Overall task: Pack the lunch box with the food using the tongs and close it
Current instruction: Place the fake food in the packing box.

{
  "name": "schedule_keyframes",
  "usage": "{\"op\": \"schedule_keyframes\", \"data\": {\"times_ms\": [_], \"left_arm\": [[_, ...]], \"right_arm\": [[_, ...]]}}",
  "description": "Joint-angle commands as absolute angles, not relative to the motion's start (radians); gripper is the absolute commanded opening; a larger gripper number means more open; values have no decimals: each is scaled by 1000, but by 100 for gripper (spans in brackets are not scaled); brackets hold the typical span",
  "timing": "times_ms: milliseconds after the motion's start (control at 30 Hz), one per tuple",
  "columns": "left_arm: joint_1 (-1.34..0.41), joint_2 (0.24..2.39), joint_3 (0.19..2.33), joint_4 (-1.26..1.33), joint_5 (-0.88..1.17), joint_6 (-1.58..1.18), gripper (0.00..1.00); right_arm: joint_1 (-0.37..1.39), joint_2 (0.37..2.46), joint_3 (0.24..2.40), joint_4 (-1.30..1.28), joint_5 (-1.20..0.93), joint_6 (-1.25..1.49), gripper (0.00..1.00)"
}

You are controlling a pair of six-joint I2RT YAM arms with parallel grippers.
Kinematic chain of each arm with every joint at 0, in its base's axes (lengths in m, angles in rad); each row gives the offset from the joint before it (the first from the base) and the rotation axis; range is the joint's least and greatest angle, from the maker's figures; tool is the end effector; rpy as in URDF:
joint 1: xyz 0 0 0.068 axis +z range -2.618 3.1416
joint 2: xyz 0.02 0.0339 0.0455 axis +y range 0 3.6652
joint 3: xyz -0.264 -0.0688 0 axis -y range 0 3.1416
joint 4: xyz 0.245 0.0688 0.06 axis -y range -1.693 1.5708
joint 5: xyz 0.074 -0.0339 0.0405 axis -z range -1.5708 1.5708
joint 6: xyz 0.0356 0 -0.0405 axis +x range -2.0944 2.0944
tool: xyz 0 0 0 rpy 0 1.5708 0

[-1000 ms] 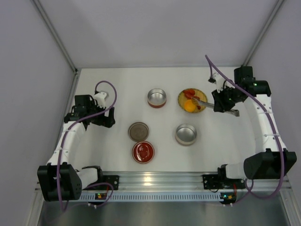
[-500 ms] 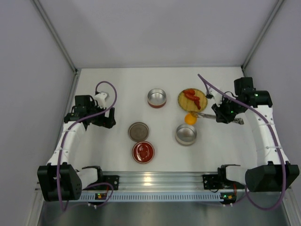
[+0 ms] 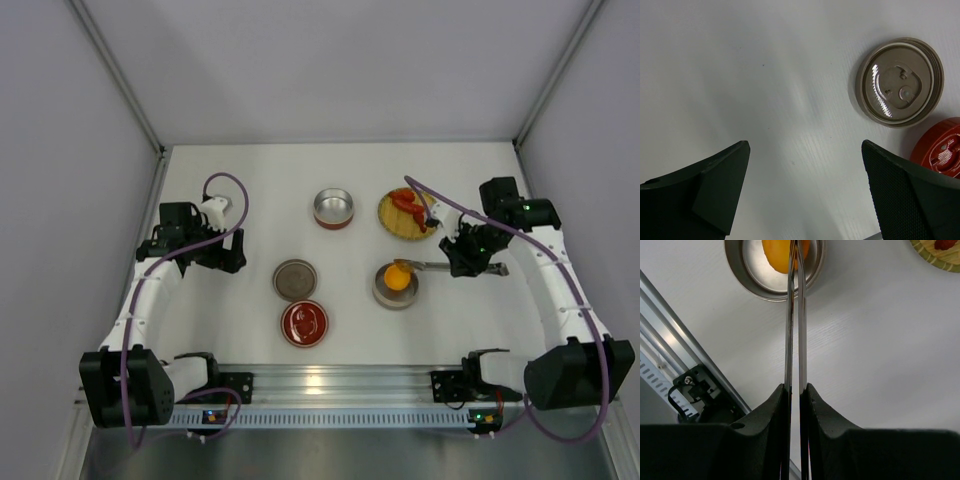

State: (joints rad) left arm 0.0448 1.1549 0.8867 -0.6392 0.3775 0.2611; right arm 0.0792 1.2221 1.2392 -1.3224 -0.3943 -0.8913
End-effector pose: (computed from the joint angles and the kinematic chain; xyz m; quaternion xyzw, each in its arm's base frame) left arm 0.2318 -0.0027 0.2635 0.1610 0.9167 -0.1266 0.3432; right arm 0.2001 0.0296 0.3227 -0.4763 0.8477 0.1271 0.1959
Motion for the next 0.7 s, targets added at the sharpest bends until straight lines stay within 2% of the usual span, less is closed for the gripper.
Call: {"op": "schedule_keyframes", "data": {"times_ms": [0,267,533,667], "left_arm": [[43,1158,905,-634,396,265,98],[41,1161,904,-634,397,264,98],[43,1157,902,-635,393,265,98],[41,1158,900,-637,394,267,98]], "right_arm": [[106,1203,1232,-1505,-423,-920,2],[126,1209,1203,-1505,-419,-925,7],[126,1229,1190,-1502,-420,-925,8],[127,1238,1180,-1497,-417,-922,16]]}}
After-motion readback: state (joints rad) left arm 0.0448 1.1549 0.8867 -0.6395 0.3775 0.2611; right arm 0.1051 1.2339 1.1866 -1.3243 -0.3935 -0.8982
